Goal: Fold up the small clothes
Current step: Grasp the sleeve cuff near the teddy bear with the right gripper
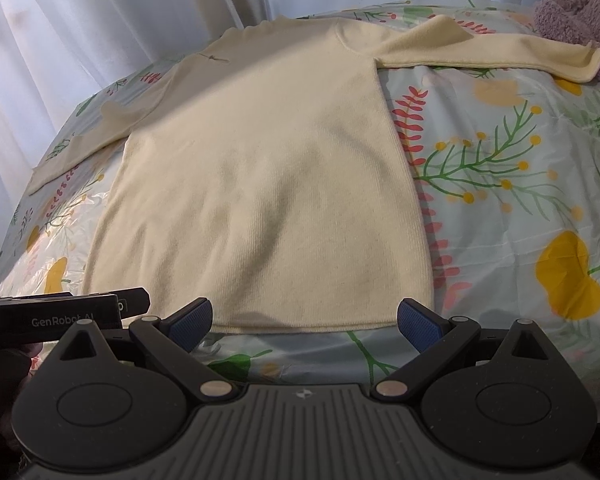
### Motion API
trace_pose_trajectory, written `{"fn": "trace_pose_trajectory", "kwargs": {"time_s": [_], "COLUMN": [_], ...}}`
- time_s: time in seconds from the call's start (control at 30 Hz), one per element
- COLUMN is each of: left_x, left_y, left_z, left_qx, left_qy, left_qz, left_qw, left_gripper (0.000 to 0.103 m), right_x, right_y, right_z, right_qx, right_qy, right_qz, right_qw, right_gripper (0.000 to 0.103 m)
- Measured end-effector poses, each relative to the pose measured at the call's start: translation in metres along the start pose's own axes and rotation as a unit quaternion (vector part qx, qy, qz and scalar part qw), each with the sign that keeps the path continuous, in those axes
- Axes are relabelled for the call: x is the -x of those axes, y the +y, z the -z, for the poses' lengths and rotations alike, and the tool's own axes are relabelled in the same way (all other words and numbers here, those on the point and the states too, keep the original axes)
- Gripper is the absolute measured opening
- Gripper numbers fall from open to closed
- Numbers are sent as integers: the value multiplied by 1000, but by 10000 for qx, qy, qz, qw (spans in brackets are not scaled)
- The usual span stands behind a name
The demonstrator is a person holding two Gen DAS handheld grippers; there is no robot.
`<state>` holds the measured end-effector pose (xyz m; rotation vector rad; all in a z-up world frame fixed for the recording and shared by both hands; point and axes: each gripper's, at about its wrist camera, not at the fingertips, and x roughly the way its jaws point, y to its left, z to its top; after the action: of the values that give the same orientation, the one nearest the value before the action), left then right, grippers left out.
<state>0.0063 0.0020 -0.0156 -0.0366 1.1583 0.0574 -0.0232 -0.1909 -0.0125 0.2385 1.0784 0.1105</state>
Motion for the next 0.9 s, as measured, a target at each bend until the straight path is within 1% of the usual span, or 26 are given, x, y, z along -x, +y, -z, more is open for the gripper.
{"fn": "trace_pose_trajectory", "kwargs": {"time_s": [0.1, 0.17, 0.2, 0.23, 0.27, 0.3, 0.33, 0.37, 0.4, 0.47, 0.5, 0.57, 0.6, 0.63, 0.67, 0.73, 0.77, 0.8, 0.83, 0.9], "left_x": [-1, -2, -4, -5, -7, -9, -12, -15, -19, -30, -35, -47, -53, -57, -61, -71, -75, -80, -84, -93], "left_y": [0, 1, 1, 3, 4, 6, 7, 9, 11, 13, 13, 14, 14, 15, 16, 19, 20, 20, 20, 23], "left_z": [-1, -3, -5, -7, -10, -14, -18, -21, -27, -37, -42, -56, -62, -67, -72, -81, -84, -88, -91, -94], "left_qx": [-15, -16, -9, 8, 41, 87, 131, 164, 198, 260, 287, 378, 419, 492, 572, 772, 863, 962, 1062, 1299], "left_qy": [16, 31, 31, 28, 11, -24, -79, -155, -258, -405, -499, -694, -763, -816, -866, -902, -910, -879, -835, -715], "left_qz": [-4, -8, -9, -10, -5, 6, 12, 14, 0, -130, -221, -419, -533, -604, -627, -687, -702, -695, -685, -733], "left_qw": [10000, 10000, 10000, 10000, 10000, 10000, 9999, 9997, 9995, 9988, 9981, 9960, 9948, 9936, 9926, 9905, 9896, 9890, 9885, 9862], "left_gripper": [103, 103, 103, 103, 103, 103, 103, 103, 103, 103, 103, 103, 103, 103, 103, 103, 103, 103, 103, 103], "right_x": [-2, -2, -2, 0, 3, 6, 10, 11, 11, 6, 4, -3, -5, -8, -9, -15, -19, -24, -30, -44], "right_y": [-3, -9, -15, -21, -32, -46, -61, -74, -93, -129, -150, -196, -212, -236, -252, -289, -304, -319, -335, -358], "right_z": [-2, -6, -10, -13, -18, -21, -25, -29, -40, -61, -71, -95, -102, -111, -118, -133, -141, -147, -154, -164], "right_qx": [-65, -191, -315, -450, -645, -831, -1023, -1175, -1366, -1789, -2044, -2492, -2596, -2741, -2857, -3084, -3183, -3278, -3396, -3557], "right_qy": [20, -25, -102, -266, -606, -1046, -1509, -1840, -2093, -2159, -2215, -2303, -2344, -2456, -2522, -2673, -2705, -2727, -2738, -2759], "right_qz": [-134, -308, -441, -564, -705, -856, -999, -1063, -1027, -842, -712, -204, -94, 34, 87, 130, 187, 241, 277, 337], "right_qw": [9999, 9993, 9985, 9970, 9936, 9873, 9781, 9701, 9628, 9562, 9508, 9404, 9368, 9298, 9245, 9128, 9084, 9042, 8994, 8923], "right_gripper": [99, 99, 99, 99, 99, 99, 99, 99, 99, 99, 99, 97, 89, 79, 74, 57, 51, 44, 39, 35]}}
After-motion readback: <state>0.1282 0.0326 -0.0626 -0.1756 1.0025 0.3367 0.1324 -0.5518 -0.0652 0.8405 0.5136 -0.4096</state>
